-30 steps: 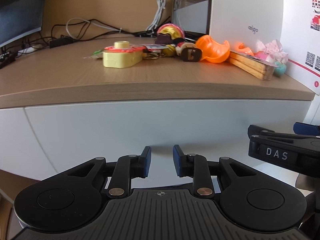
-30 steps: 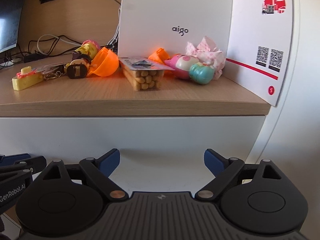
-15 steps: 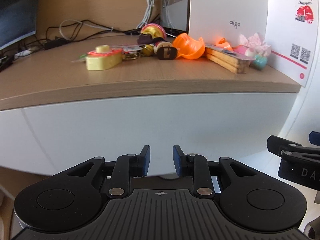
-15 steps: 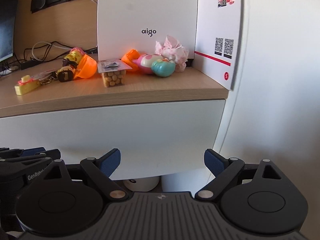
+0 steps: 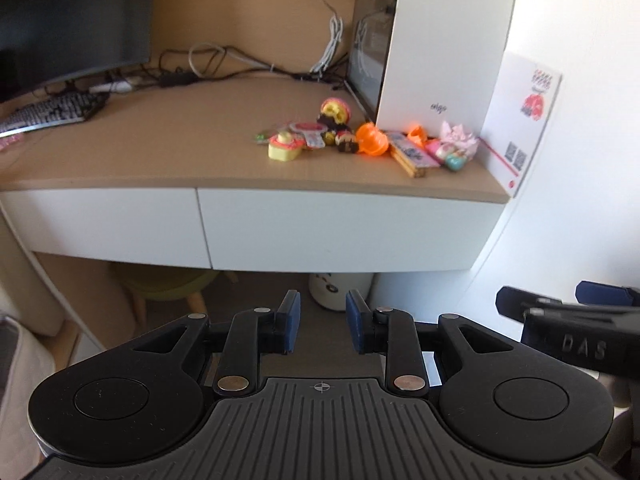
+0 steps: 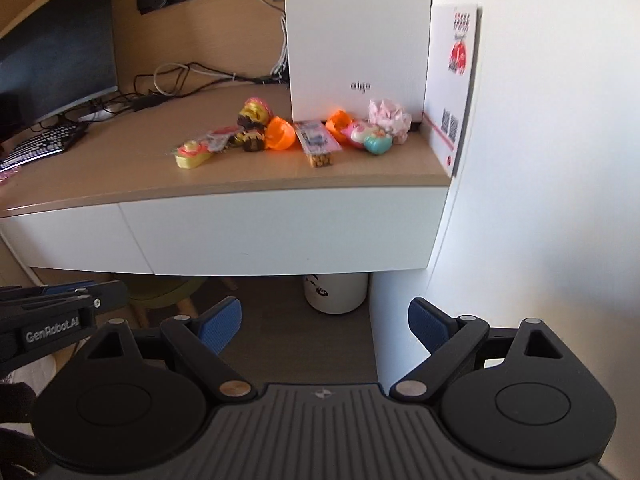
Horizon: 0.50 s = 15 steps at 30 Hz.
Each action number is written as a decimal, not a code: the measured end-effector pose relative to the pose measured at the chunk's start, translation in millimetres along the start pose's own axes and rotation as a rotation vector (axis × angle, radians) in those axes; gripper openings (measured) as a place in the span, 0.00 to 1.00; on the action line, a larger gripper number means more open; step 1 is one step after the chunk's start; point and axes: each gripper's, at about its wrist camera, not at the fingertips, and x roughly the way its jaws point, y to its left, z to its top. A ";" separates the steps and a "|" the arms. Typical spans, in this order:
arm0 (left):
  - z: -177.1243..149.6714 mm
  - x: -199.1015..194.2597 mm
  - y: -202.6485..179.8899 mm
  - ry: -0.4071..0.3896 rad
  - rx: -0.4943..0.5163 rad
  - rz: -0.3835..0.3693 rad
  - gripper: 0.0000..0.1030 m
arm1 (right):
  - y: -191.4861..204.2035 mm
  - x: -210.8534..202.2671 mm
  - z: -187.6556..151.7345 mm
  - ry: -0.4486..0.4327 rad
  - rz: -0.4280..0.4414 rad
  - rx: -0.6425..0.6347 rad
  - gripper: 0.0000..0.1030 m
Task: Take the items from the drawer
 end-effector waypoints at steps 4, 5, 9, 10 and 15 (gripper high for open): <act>1.4 -35.7 -10.7 -0.010 0.006 -0.023 0.28 | -2.8 -37.2 11.4 0.026 0.024 0.032 0.89; 1.5 -40.8 -14.7 -0.013 0.022 -0.025 0.28 | -1.5 -44.7 12.4 0.024 0.027 0.026 0.89; 5.2 -48.4 -18.9 -0.024 0.020 -0.015 0.28 | 3.8 -65.8 13.4 -0.029 0.002 -0.025 0.89; 6.3 -48.1 -18.7 -0.024 0.016 -0.007 0.28 | 5.8 -67.3 12.8 -0.038 -0.015 -0.054 0.89; 6.4 -45.3 -19.6 -0.005 -0.006 -0.015 0.28 | 2.0 -68.4 12.5 -0.024 -0.014 -0.057 0.89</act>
